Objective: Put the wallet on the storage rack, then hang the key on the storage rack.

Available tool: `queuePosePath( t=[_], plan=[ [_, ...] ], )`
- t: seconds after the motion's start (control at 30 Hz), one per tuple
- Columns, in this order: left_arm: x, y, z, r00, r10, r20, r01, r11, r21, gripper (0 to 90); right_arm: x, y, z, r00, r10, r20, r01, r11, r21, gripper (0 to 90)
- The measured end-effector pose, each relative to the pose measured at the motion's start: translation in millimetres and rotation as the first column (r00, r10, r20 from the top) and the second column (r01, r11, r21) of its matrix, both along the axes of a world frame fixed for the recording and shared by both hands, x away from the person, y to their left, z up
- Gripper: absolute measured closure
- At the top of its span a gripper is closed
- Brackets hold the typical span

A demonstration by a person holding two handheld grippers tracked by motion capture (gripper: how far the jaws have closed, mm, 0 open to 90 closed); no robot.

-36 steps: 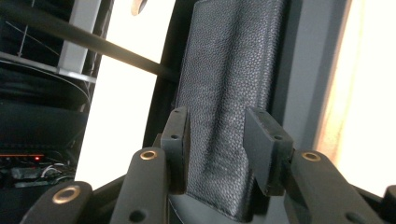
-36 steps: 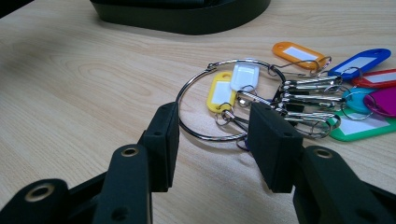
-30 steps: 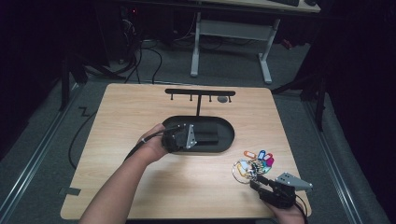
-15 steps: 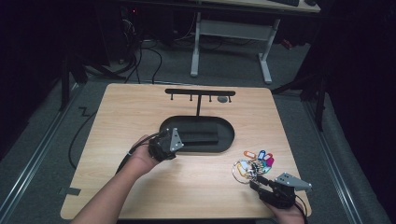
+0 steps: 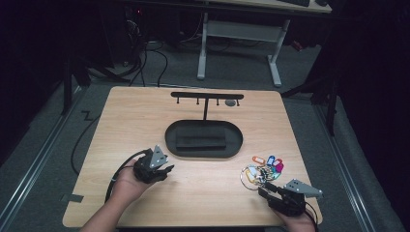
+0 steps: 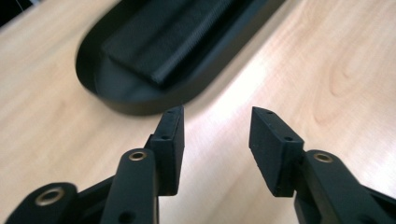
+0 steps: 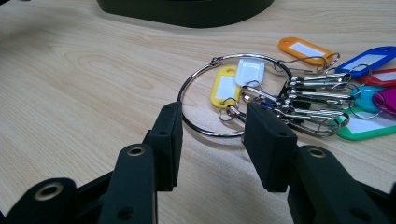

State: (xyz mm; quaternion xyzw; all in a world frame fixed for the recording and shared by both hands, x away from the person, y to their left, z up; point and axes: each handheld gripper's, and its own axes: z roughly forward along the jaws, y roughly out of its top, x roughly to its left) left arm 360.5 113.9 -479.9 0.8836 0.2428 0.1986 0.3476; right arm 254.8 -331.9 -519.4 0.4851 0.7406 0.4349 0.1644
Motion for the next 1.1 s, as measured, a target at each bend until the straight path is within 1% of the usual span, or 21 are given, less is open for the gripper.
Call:
queuePosePath(
  t=[0.03, 0.07, 0.1, 0.17, 0.23, 0.33, 0.37, 0.4, 0.47, 0.5, 0.53, 0.6, 0.7, 0.73, 0.8, 0.87, 0.93, 0.97, 1.03, 1.07, 1.1],
  plan=[
    [-8.6, 8.1, -4.8, 0.9997, 0.011, -0.020, -0.011, 0.9997, -0.023, 54.3, -0.1, 0.2, 0.0, 1.0000, 0.001, 0.001, -0.001, 1.000, -0.001, 57.9],
    [-13.5, 12.2, -7.2, 0.9994, 0.018, -0.028, -0.019, 0.9989, -0.042, 53.8, -0.2, 0.3, 0.0, 1.0000, 0.001, 0.001, -0.001, 1.000, -0.002, 58.0],
    [-18.1, 16.4, -9.4, 0.9986, 0.029, -0.045, -0.031, 0.9975, -0.063, 53.1, -0.4, 0.5, 0.0, 1.0000, 0.001, 0.001, -0.001, 1.000, -0.003, 58.1],
    [-27.4, 25.1, -14.2, 0.9961, 0.050, -0.073, -0.058, 0.9919, -0.113, 51.0, -0.3, 0.7, -0.3, 1.0000, 0.002, 0.000, -0.002, 1.000, -0.005, 58.1],
    [-36.9, 32.7, -19.0, 0.9938, 0.068, -0.088, -0.080, 0.9861, -0.146, 49.8, -0.1, 1.1, -0.6, 1.0000, 0.000, -0.007, 0.000, 1.000, -0.004, 58.3],
    [-48.7, 42.9, -25.1, 0.9909, 0.095, -0.096, -0.111, 0.9790, -0.171, 47.4, 0.0, 2.6, -0.6, 0.9999, 0.008, -0.012, -0.008, 1.000, -0.010, 58.7],
    [-52.5, 47.1, -28.6, 0.9893, 0.103, -0.103, -0.121, 0.9749, -0.187, 47.1, -0.2, 3.8, -0.6, 0.9999, 0.009, -0.013, -0.009, 1.000, -0.011, 58.7],
    [-54.6, 49.1, -31.2, 0.9883, 0.109, -0.107, -0.127, 0.9737, -0.189, 46.4, -0.5, 4.8, -0.4, 0.9998, 0.016, -0.009, -0.016, 1.000, -0.019, 58.7],
    [-59.6, 54.2, -37.8, 0.9869, 0.116, -0.112, -0.135, 0.9743, -0.180, 43.6, -1.3, 6.8, 0.0, 0.9998, 0.020, -0.010, -0.020, 0.999, -0.031, 58.7],
    [-61.8, 58.0, -40.3, 0.9856, 0.123, -0.117, -0.143, 0.9715, -0.189, 42.7, -1.6, 7.6, -0.1, 0.9998, 0.019, -0.011, -0.019, 0.999, -0.033, 58.9],
    [-62.5, 59.6, -40.9, 0.9844, 0.127, -0.122, -0.149, 0.9687, -0.198, 42.1, -2.1, 9.1, -0.2, 0.9997, 0.019, -0.016, -0.020, 0.999, -0.036, 59.5],
    [-62.8, 62.0, -40.6, 0.9844, 0.129, -0.119, -0.152, 0.9665, -0.207, 40.3, -1.8, 11.0, -0.5, 0.9996, 0.024, -0.014, -0.025, 0.998, -0.054, 59.6],
    [-61.5, 64.0, -39.9, 0.9838, 0.122, -0.131, -0.152, 0.9569, -0.247, 38.8, -2.5, 16.4, 1.5, 0.9995, 0.029, -0.012, -0.030, 0.996, -0.090, 59.7],
    [-61.3, 63.5, -39.7, 0.9843, 0.119, -0.130, -0.149, 0.9566, -0.251, 37.8, -2.8, 18.9, 2.9, 0.9993, 0.037, -0.008, -0.037, 0.994, -0.102, 59.6],
    [-61.6, 61.5, -40.2, 0.9870, 0.106, -0.121, -0.132, 0.9614, -0.241, 36.3, -3.0, 25.1, 5.4, 0.9982, 0.059, -0.011, -0.060, 0.988, -0.141, 58.8],
    [-62.9, 58.5, -41.4, 0.9903, 0.088, -0.108, -0.109, 0.9709, -0.213, 35.9, -3.0, 29.9, 6.9, 0.9974, 0.070, -0.012, -0.071, 0.980, -0.183, 58.3],
    [-65.1, 55.9, -41.7, 0.9940, 0.073, -0.082, -0.087, 0.9782, -0.189, 35.4, -0.6, 34.1, 8.1, 0.9950, 0.093, -0.036, -0.099, 0.970, -0.224, 57.8],
    [-65.8, 55.3, -41.3, 0.9947, 0.067, -0.078, -0.081, 0.9801, -0.181, 34.9, 0.6, 36.2, 9.0, 0.9940, 0.097, -0.050, -0.106, 0.964, -0.243, 57.5],
    [-66.0, 55.5, -40.8, 0.9949, 0.068, -0.074, -0.081, 0.9793, -0.186, 33.7, 3.9, 39.4, 11.3, 0.9905, 0.111, -0.081, -0.129, 0.953, -0.274, 57.0],
    [-64.9, 57.8, -39.6, 0.9937, 0.071, -0.087, -0.089, 0.9718, -0.218, 33.3, 5.8, 41.2, 13.5, 0.9884, 0.117, -0.097, -0.141, 0.946, -0.293, 56.5],
    [-64.2, 59.0, -39.3, 0.9931, 0.071, -0.093, -0.091, 0.9697, -0.227, 33.0, 7.3, 42.0, 15.0, 0.9868, 0.124, -0.104, -0.150, 0.941, -0.303, 56.0]
  ],
)
